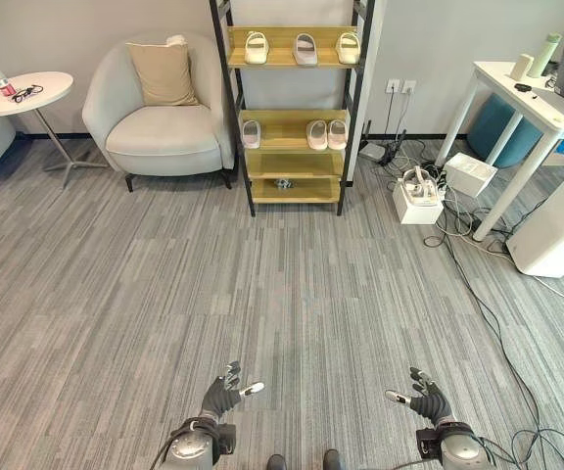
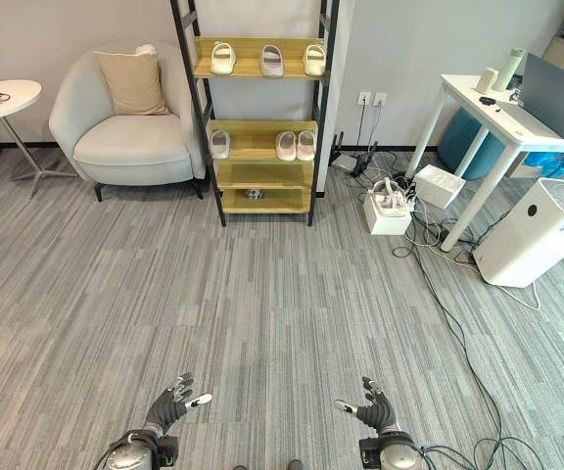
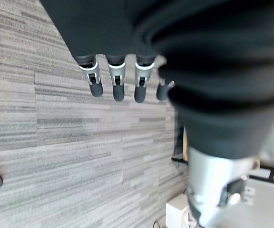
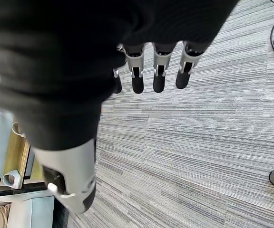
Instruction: Arrange the slippers neatly on the shoe rack.
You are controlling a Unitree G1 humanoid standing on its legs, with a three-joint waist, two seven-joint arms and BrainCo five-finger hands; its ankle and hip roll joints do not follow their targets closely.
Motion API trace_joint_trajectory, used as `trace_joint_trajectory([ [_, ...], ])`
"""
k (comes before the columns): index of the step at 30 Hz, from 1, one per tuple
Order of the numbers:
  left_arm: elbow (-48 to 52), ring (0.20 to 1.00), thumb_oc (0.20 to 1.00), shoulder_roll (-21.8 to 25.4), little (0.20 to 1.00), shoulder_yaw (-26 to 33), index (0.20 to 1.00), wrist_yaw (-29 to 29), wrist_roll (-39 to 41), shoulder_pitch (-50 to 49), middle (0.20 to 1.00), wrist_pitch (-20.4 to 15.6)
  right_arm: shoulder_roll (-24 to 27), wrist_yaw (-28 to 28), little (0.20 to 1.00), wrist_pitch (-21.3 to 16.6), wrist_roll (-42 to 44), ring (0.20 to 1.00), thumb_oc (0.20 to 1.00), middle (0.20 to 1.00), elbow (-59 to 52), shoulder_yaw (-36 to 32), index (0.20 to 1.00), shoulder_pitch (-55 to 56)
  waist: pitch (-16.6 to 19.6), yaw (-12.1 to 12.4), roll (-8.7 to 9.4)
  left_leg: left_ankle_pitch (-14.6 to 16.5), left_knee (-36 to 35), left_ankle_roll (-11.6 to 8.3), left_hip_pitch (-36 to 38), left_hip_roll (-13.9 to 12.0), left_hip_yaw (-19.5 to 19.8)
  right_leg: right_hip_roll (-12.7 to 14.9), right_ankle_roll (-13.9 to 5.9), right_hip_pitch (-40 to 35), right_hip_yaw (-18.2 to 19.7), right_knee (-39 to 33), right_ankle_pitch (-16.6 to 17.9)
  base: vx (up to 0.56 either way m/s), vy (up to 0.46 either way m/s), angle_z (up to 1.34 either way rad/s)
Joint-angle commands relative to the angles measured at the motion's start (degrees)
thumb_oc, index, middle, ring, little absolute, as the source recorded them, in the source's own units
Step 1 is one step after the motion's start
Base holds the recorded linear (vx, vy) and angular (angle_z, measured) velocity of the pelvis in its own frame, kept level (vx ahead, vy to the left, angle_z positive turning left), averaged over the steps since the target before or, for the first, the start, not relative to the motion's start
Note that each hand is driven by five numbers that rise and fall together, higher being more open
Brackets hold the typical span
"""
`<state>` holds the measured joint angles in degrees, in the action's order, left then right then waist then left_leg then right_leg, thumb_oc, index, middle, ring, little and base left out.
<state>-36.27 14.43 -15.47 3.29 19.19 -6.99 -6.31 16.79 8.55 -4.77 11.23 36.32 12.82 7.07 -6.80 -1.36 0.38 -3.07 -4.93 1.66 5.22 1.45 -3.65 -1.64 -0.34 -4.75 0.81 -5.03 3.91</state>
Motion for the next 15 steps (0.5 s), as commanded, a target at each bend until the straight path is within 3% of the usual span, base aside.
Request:
trace_joint_trajectory([
  [1, 0.03, 1.000, 1.000, 1.03, 1.000, 0.94, 1.000, -0.02, 0.42, 2.33, 1.000, -1.81, 0.61, -0.02, 1.000, -2.43, -0.01, 1.000, 1.000, 1.000, -0.66, 0.43, 1.000, -1.57, 0.14, -0.54, 1.54, 5.80, -0.07, -2.37, 1.38, -1.92, 2.96, 5.25, -5.82, -1.46, 1.80, 0.03, -5.51, 0.00, 0.000, 0.00],
  [15, 0.94, 1.000, 1.000, 0.93, 1.000, 1.91, 1.000, -0.90, 4.14, 2.71, 1.000, -2.09, 0.43, -1.92, 1.000, -2.02, 1.87, 1.000, 1.000, 1.000, -1.24, 1.56, 1.000, -2.29, -0.82, -0.21, 1.52, 5.92, -0.07, -1.96, 0.63, -1.49, 3.08, 5.61, -6.20, -0.69, 1.90, 0.03, -5.37, 0.00, 0.007, 0.00],
])
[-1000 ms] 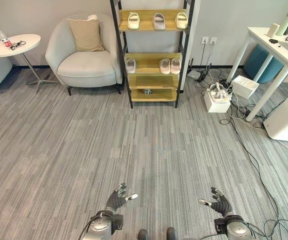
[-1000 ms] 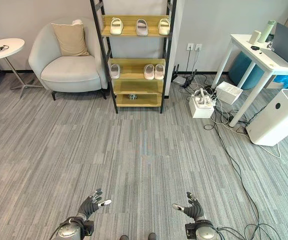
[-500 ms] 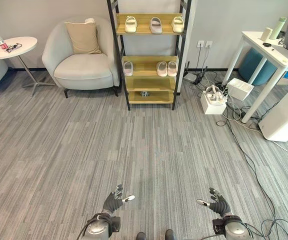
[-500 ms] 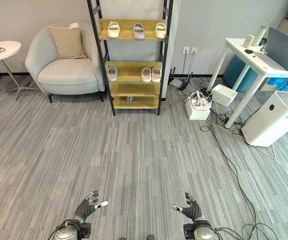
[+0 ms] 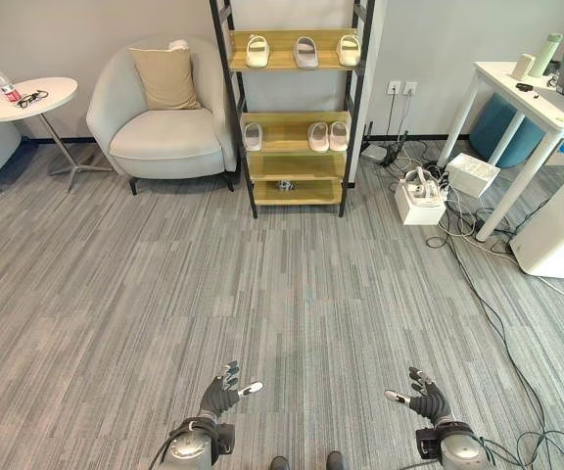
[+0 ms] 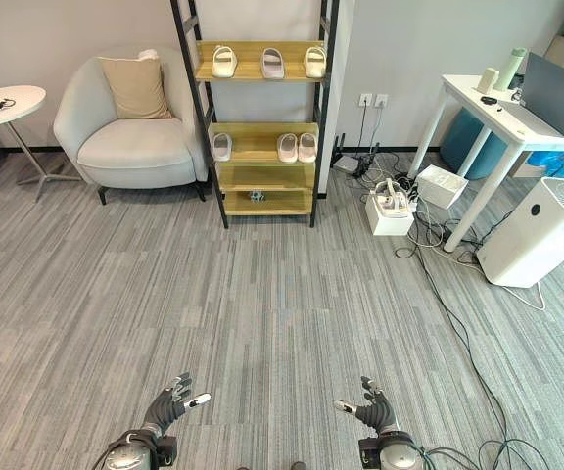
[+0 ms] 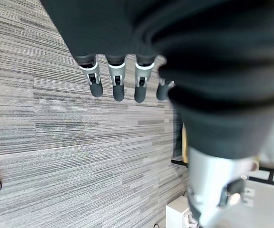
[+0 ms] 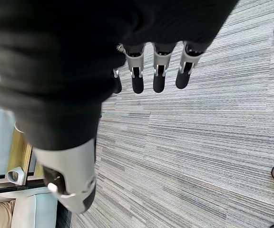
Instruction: Arrange the slippers neatly on the shoe rack.
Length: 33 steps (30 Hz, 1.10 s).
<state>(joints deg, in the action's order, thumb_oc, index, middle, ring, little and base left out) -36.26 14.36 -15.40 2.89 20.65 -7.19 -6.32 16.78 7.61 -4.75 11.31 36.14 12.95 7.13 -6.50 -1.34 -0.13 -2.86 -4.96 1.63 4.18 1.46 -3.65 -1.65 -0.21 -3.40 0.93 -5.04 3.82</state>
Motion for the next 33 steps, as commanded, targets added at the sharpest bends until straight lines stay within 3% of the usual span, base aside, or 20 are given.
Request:
trace_joint_trajectory([
  [1, 1.07, 1.000, 1.000, 1.03, 1.000, 1.78, 1.000, -0.52, 2.91, 3.15, 1.000, -2.12, 0.52, -1.27, 1.000, -2.12, 2.34, 1.000, 1.000, 1.000, -1.07, 1.52, 1.000, -2.61, -1.30, -0.09, 2.13, 5.58, -0.04, -1.81, 1.43, -1.34, 3.28, 5.65, -6.44, -1.86, 1.77, 0.04, -5.27, 0.00, 0.065, -0.06],
  [4, 2.24, 1.000, 1.000, 2.15, 1.000, 1.95, 1.000, -0.50, 2.70, 3.91, 1.000, -2.18, 0.98, -1.55, 1.000, -1.81, 2.32, 1.000, 1.000, 1.000, -1.03, 1.82, 1.000, -4.74, -2.88, 0.34, 2.52, 5.62, 0.40, -0.24, -0.12, -0.24, 3.87, 6.27, -7.18, 2.09, 2.50, 5.77, -5.65, -0.08, 0.196, -0.04],
  [6, 1.68, 1.000, 1.000, 2.92, 1.000, 2.28, 1.000, -0.10, 1.96, 4.88, 1.000, -2.20, 0.18, -0.94, 1.000, -1.90, 1.93, 1.000, 1.000, 1.000, -2.30, 1.64, 1.000, -6.30, -5.08, 0.35, 2.55, 6.56, 1.93, 0.71, -0.75, 0.35, 3.71, 6.57, -9.39, 7.58, 1.76, 16.61, -5.95, -0.06, 0.144, -0.07],
  [10, 0.36, 1.000, 1.000, 3.37, 1.000, 3.95, 1.000, 0.26, 1.04, 5.33, 1.000, -2.62, 0.12, -1.03, 1.000, -1.76, 0.37, 1.000, 1.000, 1.000, -4.07, 1.49, 1.000, -6.01, -6.50, -0.18, 2.23, 8.39, 2.16, 0.69, 2.24, -0.34, 3.34, 7.45, -10.57, 12.90, -1.25, 26.65, -2.87, 0.14, 0.085, 0.00],
  [14, 0.20, 1.000, 1.000, 3.75, 1.000, 4.07, 1.000, 0.10, 1.04, 5.52, 1.000, -2.78, 1.07, -0.94, 1.000, -1.78, 0.35, 1.000, 1.000, 1.000, -5.19, 0.64, 1.000, -5.55, -6.66, -1.06, 1.86, 10.10, 0.83, 0.14, 5.83, -0.80, 3.51, 8.14, -9.48, 14.34, -4.76, 21.84, -2.93, 0.30, -0.046, 0.12],
  [15, -0.80, 1.000, 1.000, 3.35, 1.000, 3.84, 1.000, 0.12, 0.84, 6.20, 1.000, -2.65, 2.23, -0.71, 1.000, -1.69, 0.05, 1.000, 1.000, 1.000, -5.61, -0.31, 1.000, -4.80, -6.57, -2.69, 2.44, 12.47, -0.04, -1.23, 9.61, -1.17, 4.01, 7.82, -9.60, 16.73, -6.50, 11.77, -0.62, 0.41, -0.146, 0.13],
  [18, -0.89, 1.000, 1.000, 3.12, 1.000, 3.72, 1.000, 0.06, 0.81, 6.46, 1.000, -2.88, 2.67, -0.74, 1.000, -1.72, -0.13, 1.000, 1.000, 1.000, -5.80, -0.81, 1.000, -4.08, -6.39, -3.32, 2.41, 13.36, -0.04, -2.01, 10.84, -1.83, 4.03, 8.03, -9.92, 17.42, -8.29, 9.86, 1.16, 0.32, -0.155, 0.07],
  [22, -0.13, 1.000, 1.000, 2.96, 1.000, 3.06, 1.000, -0.69, -0.02, 6.13, 1.000, -2.86, 3.75, -1.10, 1.000, -2.52, -0.13, 1.000, 1.000, 1.000, -7.64, -2.35, 1.000, -1.17, -4.67, -4.22, 2.42, 14.23, 0.43, -3.63, 12.47, -3.59, 4.02, 7.08, -8.24, 15.43, -8.68, 8.57, 0.77, 0.29, -0.181, 0.27],
  [23, 0.43, 1.000, 1.000, 2.77, 1.000, 2.65, 1.000, -1.19, -0.07, 5.34, 1.000, -2.68, 4.42, -1.28, 1.000, -2.87, 0.32, 1.000, 1.000, 1.000, -7.68, -2.63, 1.000, -0.32, -4.04, -4.33, 2.15, 11.39, 8.12, -5.15, 10.08, -5.07, 3.44, 5.71, -6.68, 13.45, -8.32, 8.03, -0.06, 0.26, -0.192, 0.41],
  [26, 0.65, 1.000, 1.000, 2.14, 1.000, 2.08, 1.000, -1.36, 1.09, 5.44, 1.000, -2.56, 5.67, -1.68, 1.000, -3.89, 2.01, 1.000, 1.000, 1.000, -9.08, -2.76, 1.000, -0.58, -5.44, -2.78, 3.06, 3.85, 28.33, -5.76, 0.02, -3.17, 6.45, 4.05, -3.35, 8.61, -6.33, 5.55, -1.63, 0.26, -0.224, -0.30],
  [28, 1.07, 1.000, 1.000, 2.10, 1.000, 2.00, 1.000, -1.38, 1.71, 5.45, 1.000, -2.46, 5.89, -1.44, 1.000, -3.60, 2.09, 1.000, 1.000, 1.000, -9.09, -2.89, 1.000, -0.48, -6.10, -2.08, 4.03, 3.71, 30.68, -5.32, -3.90, -3.09, 6.03, 4.68, -2.83, 6.49, -5.63, 4.90, -3.11, 0.26, -0.128, -0.59],
  [31, 1.42, 1.000, 1.000, 1.67, 1.000, 1.73, 1.000, -1.32, 1.83, 4.91, 1.000, -2.04, 6.01, -1.35, 1.000, -3.66, 2.83, 1.000, 1.000, 1.000, -9.09, -3.43, 1.000, -0.35, -6.40, -0.74, 5.12, 8.10, 24.02, -4.15, -8.33, -3.24, 3.97, 6.01, -3.45, 3.15, -5.37, 3.67, -5.06, 0.32, -0.001, 0.13],
  [32, 1.47, 1.000, 1.000, 1.54, 1.000, 1.53, 1.000, -1.32, 1.77, 4.82, 1.000, -1.96, 6.11, -1.30, 1.000, -3.60, 2.87, 1.000, 1.000, 1.000, -8.71, -3.43, 1.000, -0.50, -6.41, -0.44, 5.04, 8.00, 19.99, -4.23, -8.99, -3.59, 3.46, 6.25, -3.66, 2.28, -5.49, 3.29, -5.66, 0.34, 0.103, 0.02],
  [33, 1.38, 1.000, 1.000, 1.44, 1.000, 1.19, 1.000, -1.31, 1.38, 4.71, 1.000, -1.93, 6.09, -0.98, 1.000, -3.63, 2.96, 1.000, 1.000, 1.000, -8.18, -3.33, 1.000, -0.64, -6.41, 0.03, 4.44, 4.66, 14.01, -4.89, -10.49, -4.60, 2.97, 5.96, -3.85, 0.86, -5.74, 2.71, -6.38, 0.33, 0.126, -0.07],
])
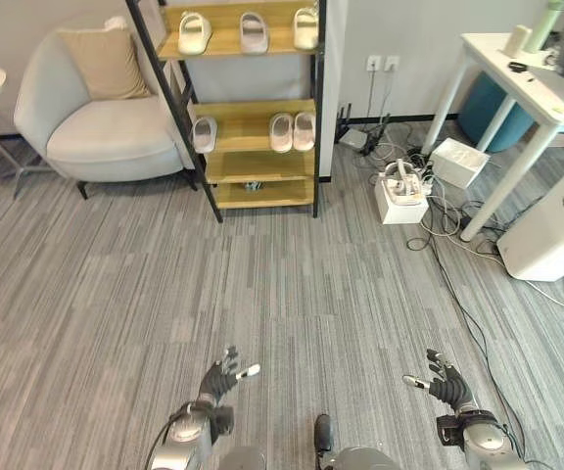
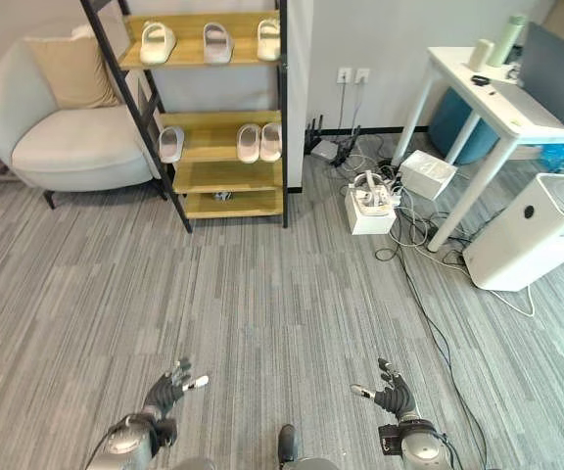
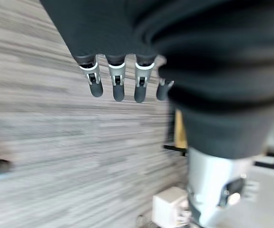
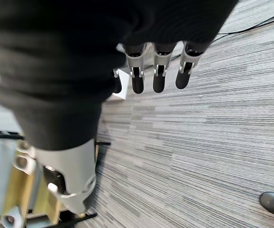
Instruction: Arrange the slippers neatly on the shoe rack.
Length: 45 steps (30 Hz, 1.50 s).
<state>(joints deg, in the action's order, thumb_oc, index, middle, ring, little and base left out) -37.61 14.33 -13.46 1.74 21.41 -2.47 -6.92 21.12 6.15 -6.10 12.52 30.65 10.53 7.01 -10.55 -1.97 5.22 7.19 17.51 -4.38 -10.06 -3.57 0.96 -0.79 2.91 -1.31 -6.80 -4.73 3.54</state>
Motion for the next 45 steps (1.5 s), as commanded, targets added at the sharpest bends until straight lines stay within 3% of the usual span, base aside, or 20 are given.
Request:
trace_joint_trajectory([
  [1, 3.28, 1.000, 1.000, 1.53, 1.000, -1.02, 1.000, -0.18, 0.52, -0.11, 1.000, -1.24, 1.67, 0.77, 1.000, -2.20, 1.89, 1.000, 1.000, 1.000, -2.46, -0.87, 1.000, -0.57, -2.41, 1.26, -1.53, -8.58, -13.48, 0.74, 2.83, -0.71, -2.12, 4.75, -6.88, -2.50, 1.80, 2.06, -6.79, 0.33, 0.133, -0.03],
  [3, 3.61, 1.000, 1.000, 1.52, 1.000, -1.57, 1.000, 0.14, 0.18, 0.34, 1.000, -1.23, 1.46, 1.56, 1.000, -1.86, 1.86, 1.000, 1.000, 1.000, -1.62, -0.54, 1.000, -0.92, -2.65, 2.22, -1.83, -11.70, -20.79, 0.08, 0.71, -1.19, -3.23, 4.61, -6.96, -5.17, 1.28, 0.97, -7.93, 0.33, 0.129, 0.02],
  [8, 4.28, 1.000, 1.000, 1.94, 1.000, -1.92, 1.000, -0.64, -1.05, -0.46, 1.000, -1.20, 0.22, 0.12, 1.000, -1.34, 0.16, 1.000, 1.000, 1.000, -2.26, 0.14, 1.000, 0.11, -0.36, 2.26, -1.77, -13.68, -21.70, 0.15, 1.45, -0.69, -4.24, 5.86, -8.80, -8.56, 3.18, 1.16, -9.28, 0.38, 0.183, -0.12],
  [14, 5.19, 1.000, 1.000, 3.58, 1.000, -1.98, 1.000, -0.82, -1.79, -0.61, 1.000, -0.77, -2.00, -1.32, 1.000, -0.89, -0.05, 1.000, 1.000, 1.000, -2.20, 1.86, 1.000, -0.58, 0.69, 3.02, 0.73, -9.00, -18.38, 3.48, 3.85, 1.73, -6.45, 8.77, -11.78, -5.19, 6.77, 10.73, -7.40, 0.29, 0.185, -0.30],
  [15, 5.85, 1.000, 1.000, 4.15, 1.000, -1.95, 1.000, -0.67, -1.40, -0.26, 1.000, -0.74, -2.42, -1.33, 1.000, -0.95, -0.12, 1.000, 1.000, 1.000, -2.50, 2.25, 1.000, -1.20, -0.36, 2.73, 0.73, -7.12, -17.54, 4.89, 5.19, 2.36, -6.70, 8.74, -13.08, -1.42, 7.09, 19.16, -3.99, 0.15, 0.126, -0.01],
  [18, 6.33, 1.000, 1.000, 4.71, 1.000, -2.19, 1.000, -0.75, -2.09, 0.01, 1.000, -0.64, -2.76, -1.39, 1.000, -1.07, -0.55, 1.000, 1.000, 1.000, -3.31, 2.38, 1.000, -1.33, -1.32, 2.14, 0.10, -5.59, -17.32, 5.81, 7.32, 2.38, -6.80, 8.46, -13.60, 3.17, 6.63, 26.49, -0.61, 0.21, 0.119, 0.06],
  [19, 6.93, 1.000, 1.000, 4.94, 1.000, -2.17, 1.000, -0.71, -2.25, 0.27, 1.000, -0.81, -2.86, -1.52, 1.000, -1.03, -0.67, 1.000, 1.000, 1.000, -4.04, 2.32, 1.000, -0.90, -1.78, 1.30, -0.81, -4.35, -18.08, 5.88, 10.21, 2.38, -6.20, 7.92, -12.55, 7.14, 5.36, 27.43, -1.00, 0.50, 0.088, 0.34],
  [21, 7.88, 1.000, 1.000, 4.84, 1.000, -2.75, 1.000, -0.89, -1.69, 0.62, 1.000, -1.21, -2.40, -1.24, 1.000, -1.00, -0.05, 1.000, 1.000, 1.000, -4.11, 1.70, 1.000, -0.67, -2.37, -0.83, -1.14, -1.19, -19.94, 4.83, 16.57, 2.51, -4.98, 7.90, -11.72, 10.48, 1.92, 14.19, -2.93, 0.61, -0.063, 0.37],
  [25, 7.77, 1.000, 1.000, 4.26, 1.000, -2.77, 1.000, -0.76, -1.28, 1.24, 1.000, -1.55, -2.45, -1.07, 1.000, -0.80, -0.14, 1.000, 1.000, 1.000, -3.56, 1.63, 1.000, -0.80, -2.66, -2.24, -1.52, 0.85, -20.40, 3.43, 20.50, 1.35, -4.46, 7.98, -12.93, 11.69, 0.43, 4.72, -0.03, 0.33, -0.122, 0.42],
  [28, 7.45, 1.000, 1.000, 4.18, 1.000, -3.13, 1.000, -1.60, -1.58, 1.10, 1.000, -1.88, -1.68, -1.56, 1.000, -0.91, -0.59, 1.000, 1.000, 1.000, -4.40, 1.33, 1.000, 0.55, -1.34, -3.18, -1.02, 2.36, -19.84, 2.08, 22.91, 0.23, -3.82, 7.40, -12.62, 11.16, 2.49, 4.17, 1.30, 0.35, -0.197, 0.34],
  [29, 7.06, 1.000, 1.000, 3.81, 1.000, -3.25, 1.000, -1.77, -1.26, 0.93, 1.000, -1.82, -1.43, -1.63, 1.000, -1.25, -0.44, 1.000, 1.000, 1.000, -4.50, 1.12, 1.000, 1.23, -0.81, -3.50, -1.32, 1.62, -17.91, 1.39, 23.00, -0.83, -3.32, 6.59, -11.80, 10.51, 3.14, 4.49, 1.36, 0.51, -0.377, 0.60],
  [30, 4.37, 1.000, 1.000, 2.98, 1.000, -3.54, 1.000, -2.22, -0.37, 0.58, 1.000, -1.10, -0.52, -1.86, 1.000, -1.55, 0.99, 1.000, 1.000, 1.000, -4.36, 1.18, 1.000, 1.74, -0.31, -3.49, -1.33, -3.85, -5.50, 0.09, 19.05, -1.93, -1.62, 4.36, -8.93, 7.25, 4.45, 4.23, 0.29, 0.57, -0.468, 0.66],
  [31, 1.41, 1.000, 1.000, 2.22, 1.000, -3.06, 1.000, -1.82, 1.16, 0.89, 1.000, -0.74, 0.33, -1.86, 1.000, -1.93, 1.84, 1.000, 1.000, 1.000, -4.74, 1.35, 1.000, 1.45, -0.77, -2.65, -0.41, -7.24, 4.35, 0.36, 14.52, -0.33, 1.90, 3.25, -6.85, 4.53, 5.45, 3.78, -1.05, 0.51, -0.438, 0.48],
  [33, 0.83, 1.000, 1.000, 1.93, 1.000, -2.72, 1.000, -1.51, 2.06, 0.99, 1.000, -0.66, 0.52, -1.68, 1.000, -1.63, 1.91, 1.000, 1.000, 1.000, -4.87, 1.33, 1.000, 1.47, -1.05, -2.32, -0.14, -7.75, 7.37, 0.53, 12.11, 0.23, 3.21, 3.35, -6.22, 3.49, 5.47, 3.69, -1.85, 0.31, -0.135, -0.43],
  [34, 0.53, 1.000, 1.000, 0.98, 1.000, -1.68, 1.000, -0.89, 5.31, 0.78, 1.000, -0.80, 1.00, -1.22, 1.000, -1.72, 2.94, 1.000, 1.000, 1.000, -4.47, 0.61, 1.000, 1.39, -1.39, -0.75, 0.96, -3.43, 0.92, 1.70, 6.33, 1.34, 1.67, 4.85, -6.66, -0.31, 5.64, 2.27, -3.97, 0.48, 0.032, -0.59],
  [35, 1.31, 1.000, 1.000, 0.79, 1.000, -1.98, 1.000, -0.84, 5.68, 0.52, 1.000, -0.89, 1.17, -0.75, 1.000, -1.84, 3.18, 1.000, 1.000, 1.000, -3.87, 0.34, 1.000, 1.17, -1.36, 0.13, -0.16, -5.97, -9.29, 1.33, 4.28, 0.63, -0.33, 4.62, -6.94, -2.35, 4.88, 1.40, -5.20, 0.49, 0.029, -0.28],
  [36, 1.34, 1.000, 1.000, 0.79, 1.000, -2.00, 1.000, -0.82, 5.69, 0.47, 1.000, -0.88, 1.18, -0.75, 1.000, -1.85, 3.18, 1.000, 1.000, 1.000, -3.86, 0.34, 1.000, 1.20, -1.59, 0.23, -0.06, -6.26, -10.00, 1.33, 4.98, 0.70, -0.45, 4.71, -6.94, -2.71, 4.96, 1.34, -5.27, 0.27, 0.119, 0.13],
  [38, 3.18, 1.000, 1.000, 0.73, 1.000, -2.47, 1.000, -0.16, 5.63, 0.58, 1.000, -1.20, 0.97, 0.64, 1.000, -1.71, 2.78, 1.000, 1.000, 1.000, -2.76, 0.19, 1.000, 0.28, -1.80, 1.75, -1.72, -12.29, -20.51, 0.24, 1.58, -0.29, -1.35, 4.01, -6.93, -5.78, 4.08, 0.34, -7.19, 0.25, 0.112, 0.01],
  [42, 7.67, 1.000, 1.000, 1.42, 1.000, -3.05, 1.000, -1.07, 5.35, -1.11, 1.000, -1.40, -0.16, 0.14, 1.000, -1.44, 1.65, 1.000, 1.000, 1.000, -2.56, 0.00, 1.000, 0.91, 0.34, 1.78, -2.72, -13.80, -22.51, 0.50, 3.49, 0.25, -1.66, 5.19, -8.43, -7.89, 4.63, 1.05, -8.61, 0.35, 0.247, -0.30],
  [45, 9.72, 1.000, 1.000, 2.70, 1.000, -3.75, 1.000, -1.88, 4.11, -1.69, 1.000, -0.98, -2.47, -0.64, 1.000, -0.96, 1.69, 1.000, 1.000, 1.000, -2.17, 0.72, 1.000, 0.58, 1.90, 1.89, -2.08, -11.23, -22.22, 2.81, 6.80, 2.55, -3.09, 7.79, -10.24, -7.10, 6.38, 5.02, -8.42, 0.31, 0.304, -0.14],
])
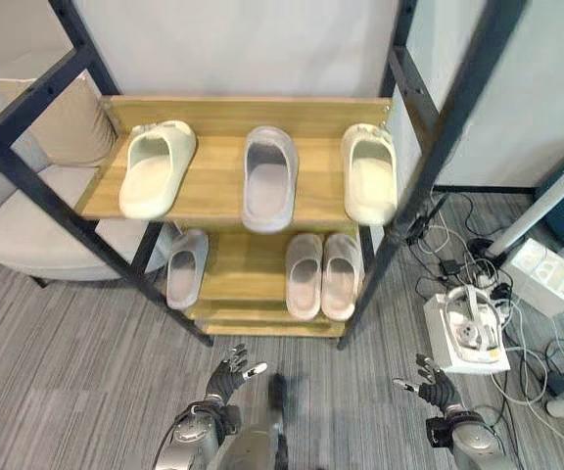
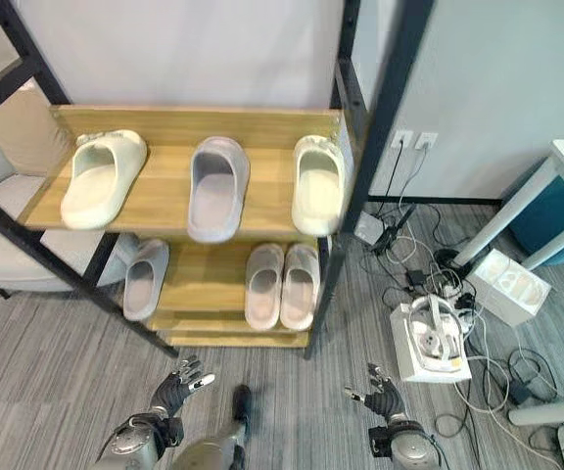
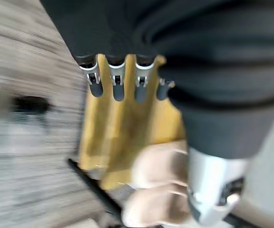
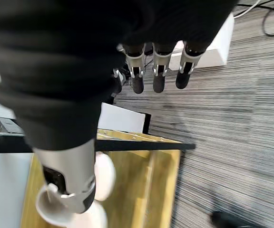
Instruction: Arrange the slippers neatly on the shoe rack.
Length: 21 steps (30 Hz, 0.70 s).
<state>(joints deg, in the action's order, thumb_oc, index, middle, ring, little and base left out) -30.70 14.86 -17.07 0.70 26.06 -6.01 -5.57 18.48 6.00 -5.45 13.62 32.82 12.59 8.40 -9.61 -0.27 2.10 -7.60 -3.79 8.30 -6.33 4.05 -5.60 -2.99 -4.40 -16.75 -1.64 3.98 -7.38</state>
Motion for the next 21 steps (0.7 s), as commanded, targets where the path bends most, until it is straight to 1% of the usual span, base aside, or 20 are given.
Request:
trace_joint_trajectory([
  [1, 2.82, 1.000, 1.000, 2.18, 1.000, -0.13, 1.000, -0.85, -0.55, 1.85, 1.000, -2.33, 0.17, -0.49, 1.000, -1.61, 0.59, 1.000, 1.000, 1.000, -4.34, -1.33, 1.000, -0.81, 0.97, 0.24, 1.07, 3.58, -0.91, -9.85, 3.09, -5.05, 3.41, 10.01, -2.94, 8.36, 1.28, -3.65, 2.46, 0.12, 0.153, 0.05],
  [3, 2.95, 1.000, 1.000, 2.68, 1.000, 0.11, 1.000, -0.42, -1.10, 2.54, 1.000, -2.28, -0.73, -0.86, 1.000, -1.32, 0.22, 1.000, 1.000, 1.000, -3.88, -0.58, 1.000, -1.27, 1.01, 0.24, 1.08, 5.44, -1.09, -8.45, 5.06, -4.08, 2.50, 10.48, -4.40, 11.07, 1.80, 2.53, 3.69, 0.15, 0.192, 0.04],
  [4, 2.78, 1.000, 1.000, 2.84, 1.000, 0.14, 1.000, -0.34, -1.32, 2.74, 1.000, -2.28, -0.96, -0.84, 1.000, -1.27, 0.22, 1.000, 1.000, 1.000, -3.40, -0.42, 1.000, -1.43, 0.87, 0.17, 1.00, 5.79, -1.21, -8.16, 5.46, -4.01, 2.17, 10.42, -4.89, 12.02, 1.57, 4.74, 4.36, 0.09, 0.128, 0.10],
  [6, 2.84, 1.000, 1.000, 3.09, 1.000, 0.38, 1.000, -0.20, -1.65, 2.94, 1.000, -2.45, -1.46, -0.77, 1.000, -1.14, 0.27, 1.000, 1.000, 1.000, -2.64, -0.38, 1.000, -1.47, 0.57, 0.12, 0.70, 6.29, -1.21, -7.98, 6.05, -4.18, 2.08, 10.17, -5.35, 14.54, 1.26, 8.34, 5.73, 0.05, 0.047, 0.23],
  [7, 2.87, 1.000, 1.000, 3.19, 1.000, 0.47, 1.000, -0.19, -1.66, 2.94, 1.000, -2.54, -1.53, -0.81, 1.000, -1.17, 0.37, 1.000, 1.000, 1.000, -2.49, -0.42, 1.000, -1.45, 0.52, 0.00, 0.52, 6.49, -1.21, -7.97, 6.38, -4.23, 2.18, 9.86, -5.14, 15.28, 0.97, 8.27, 5.70, 0.09, 0.006, 0.13],
  [8, 2.94, 1.000, 1.000, 3.35, 1.000, 0.53, 1.000, -0.19, -1.59, 3.00, 1.000, -2.53, -1.54, -0.84, 1.000, -1.17, 0.38, 1.000, 1.000, 1.000, -2.60, -0.42, 1.000, -1.57, 0.58, -0.18, 0.34, 6.68, -1.21, -8.03, 6.72, -4.26, 2.46, 9.30, -4.66, 15.88, 0.73, 6.72, 5.20, 0.07, -0.003, 0.10],
  [9, 2.95, 1.000, 1.000, 3.35, 1.000, 0.53, 1.000, -0.19, -1.59, 2.99, 1.000, -2.52, -1.53, -0.84, 1.000, -1.17, 0.38, 1.000, 1.000, 1.000, -2.61, -0.41, 1.000, -1.57, 0.50, -0.26, 0.33, 6.72, -1.21, -8.05, 6.82, -4.26, 2.55, 9.30, -4.65, 15.72, 0.63, 6.69, 5.15, 0.08, -0.048, 0.15],
  [10, 3.20, 1.000, 1.000, 3.59, 1.000, 0.46, 1.000, -0.26, -1.19, 3.02, 1.000, -2.54, -1.19, -0.71, 1.000, -1.31, 0.63, 1.000, 1.000, 1.000, -2.56, -0.27, 1.000, -1.83, 0.33, -0.56, 0.23, 6.75, -1.21, -8.21, 7.27, -4.29, 2.75, 8.38, -3.77, 15.84, 0.33, 3.44, 4.84, 0.06, -0.125, 0.23],
  [11, 3.39, 1.000, 1.000, 3.68, 1.000, 0.13, 1.000, 0.22, -0.84, 3.23, 1.000, -2.51, -0.88, -0.26, 1.000, -1.26, 0.40, 1.000, 1.000, 1.000, -2.57, 0.23, 1.000, -2.11, 0.02, -0.71, 0.50, 6.86, -1.21, -8.32, 7.75, -4.16, 3.29, 6.98, -2.77, 16.11, 0.55, -0.52, 5.07, 0.06, -0.203, 0.33],
  [12, 3.43, 1.000, 1.000, 3.50, 1.000, 0.56, 1.000, 0.17, -0.87, 3.02, 1.000, -2.63, -0.81, -0.16, 1.000, -1.54, 0.42, 1.000, 1.000, 1.000, -3.03, 0.35, 1.000, -1.97, 0.08, -0.49, 0.90, 6.79, -1.21, -8.50, 8.19, -4.10, 3.44, 6.73, -2.44, 14.11, 0.28, -3.83, 4.82, 0.03, -0.239, 0.39],
  [14, 2.93, 1.000, 1.000, 3.08, 1.000, 0.84, 1.000, 0.23, -0.78, 2.77, 1.000, -2.65, -0.29, -0.43, 1.000, -1.70, 0.08, 1.000, 1.000, 1.000, -3.84, 0.69, 1.000, -1.97, 0.44, -0.07, 1.14, 6.65, -1.21, -9.01, 8.41, -4.35, 3.81, 6.12, -1.75, 12.15, 0.45, -6.33, 4.85, 0.01, -0.185, 0.46],
  [16, 2.69, 1.000, 1.000, 2.75, 1.000, 0.85, 1.000, 0.09, -0.72, 2.57, 1.000, -2.60, 0.14, -0.71, 1.000, -1.85, -0.47, 1.000, 1.000, 1.000, -4.00, 1.09, 1.000, -2.05, 0.46, 0.14, 1.04, 6.19, -1.21, -9.48, 8.46, -4.68, 4.45, 5.73, -1.24, 11.12, 0.01, -7.91, 4.99, -0.02, -0.167, 0.36],
  [17, 2.37, 1.000, 1.000, 2.49, 1.000, 0.35, 1.000, 0.13, -0.37, 2.86, 1.000, -2.53, 0.73, -0.59, 1.000, -2.00, -0.52, 1.000, 1.000, 1.000, -4.06, 1.26, 1.000, -2.42, -0.07, 0.38, 0.88, 5.24, -0.75, -9.99, 7.82, -4.78, 5.35, 5.30, -0.63, 10.68, -0.17, -8.43, 4.86, -0.05, -0.138, 0.04],
  [19, 2.23, 1.000, 1.000, 2.43, 1.000, 0.02, 1.000, 0.13, -0.39, 3.17, 1.000, -2.51, 1.00, -0.61, 1.000, -1.96, -0.52, 1.000, 1.000, 1.000, -3.87, 1.36, 1.000, -2.65, -0.36, 0.37, 0.76, 4.89, -0.43, -10.15, 7.27, -4.73, 5.81, 5.30, -0.38, 10.61, -0.47, -8.53, 4.82, -0.13, -0.087, 0.04],
  [20, 1.88, 1.000, 1.000, 1.97, 1.000, -1.05, 1.000, 0.29, -0.49, 4.41, 1.000, -2.51, 1.60, 0.00, 1.000, -1.97, -0.22, 1.000, 1.000, 1.000, -3.17, 0.98, 1.000, -3.33, -1.25, 0.23, 0.77, 4.39, 1.88, -11.16, 4.46, -4.81, 5.67, 5.81, -0.11, 10.94, -1.06, -8.56, 4.90, -0.17, -0.055, 0.18],
  [21, 1.86, 1.000, 1.000, 1.96, 1.000, -1.06, 1.000, 0.30, -0.49, 4.44, 1.000, -2.52, 1.60, 0.00, 1.000, -1.97, -0.21, 1.000, 1.000, 1.000, -3.15, 0.97, 1.000, -3.35, -1.18, 0.17, 0.76, 4.47, 2.07, -11.17, 4.25, -4.80, 5.73, 5.82, -0.11, 11.03, -1.13, -8.56, 4.90, -0.20, -0.008, 0.25],
])
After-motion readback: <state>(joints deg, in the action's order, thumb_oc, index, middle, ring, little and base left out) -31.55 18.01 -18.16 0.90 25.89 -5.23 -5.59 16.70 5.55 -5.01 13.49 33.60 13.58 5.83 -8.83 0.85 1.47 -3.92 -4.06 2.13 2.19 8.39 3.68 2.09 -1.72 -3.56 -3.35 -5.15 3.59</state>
